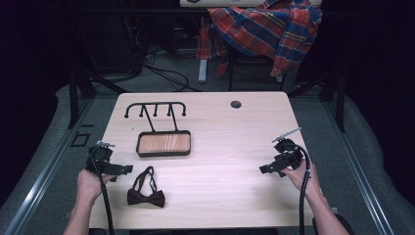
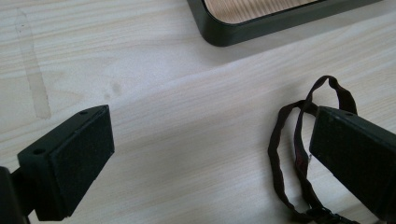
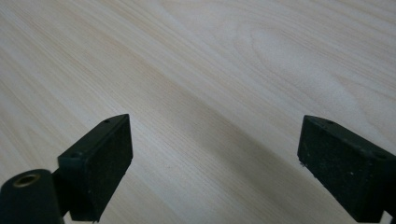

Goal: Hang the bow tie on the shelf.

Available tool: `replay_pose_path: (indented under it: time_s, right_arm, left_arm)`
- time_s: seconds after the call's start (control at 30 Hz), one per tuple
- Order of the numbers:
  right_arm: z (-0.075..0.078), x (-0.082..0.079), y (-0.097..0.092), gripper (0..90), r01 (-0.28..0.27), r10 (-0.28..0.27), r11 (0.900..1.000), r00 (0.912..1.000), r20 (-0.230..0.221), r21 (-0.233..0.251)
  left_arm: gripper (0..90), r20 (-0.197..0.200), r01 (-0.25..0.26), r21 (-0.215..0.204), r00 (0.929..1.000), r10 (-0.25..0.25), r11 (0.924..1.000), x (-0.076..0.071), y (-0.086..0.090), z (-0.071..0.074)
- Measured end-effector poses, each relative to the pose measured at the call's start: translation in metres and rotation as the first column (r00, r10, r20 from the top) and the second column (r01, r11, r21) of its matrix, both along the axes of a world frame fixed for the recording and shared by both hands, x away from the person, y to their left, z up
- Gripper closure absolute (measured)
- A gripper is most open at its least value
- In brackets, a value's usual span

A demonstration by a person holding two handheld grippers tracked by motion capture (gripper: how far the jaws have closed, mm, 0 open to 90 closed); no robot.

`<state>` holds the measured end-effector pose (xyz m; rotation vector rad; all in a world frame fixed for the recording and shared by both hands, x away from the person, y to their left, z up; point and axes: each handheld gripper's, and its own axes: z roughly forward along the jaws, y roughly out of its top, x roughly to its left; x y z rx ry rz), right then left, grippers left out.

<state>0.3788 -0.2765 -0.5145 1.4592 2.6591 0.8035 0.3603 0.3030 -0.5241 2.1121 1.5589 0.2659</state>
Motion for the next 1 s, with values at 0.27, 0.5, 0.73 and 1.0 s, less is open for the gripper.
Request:
replay_pose_path:
  time_s: [0.27, 0.5, 0.73, 1.0]
  right_arm:
    - [0.0, -0.001, 0.003, 11.6, -0.014, 0.014, 0.9998, 0.9999, -0.005, -0.015]
    - [-0.002, -0.001, 0.005, 11.6, -0.013, 0.013, 0.9998, 0.9999, -0.011, -0.013]
    - [-0.002, -0.001, 0.003, 11.8, -0.017, 0.016, 0.9996, 0.9998, -0.015, -0.024]
    - [-0.001, -0.002, 0.004, 12.4, -0.015, 0.015, 0.9994, 0.9998, -0.015, -0.032]
  left_arm:
    - [0.5, -0.002, 0.002, -0.001, 1.0, -0.002, 1.0, 0.003, -0.001, -0.002]
    - [0.6, -0.024, 0.025, 0.017, 0.9994, -0.024, 0.9996, 0.007, -0.008, -0.007]
    - [15.4, -0.022, 0.045, 0.01, 0.9988, -0.044, 0.999, 0.012, -0.017, -0.009]
    - [30.5, -0.032, 0.129, 0.02, 0.9912, -0.128, 0.9914, 0.015, -0.038, -0.01]
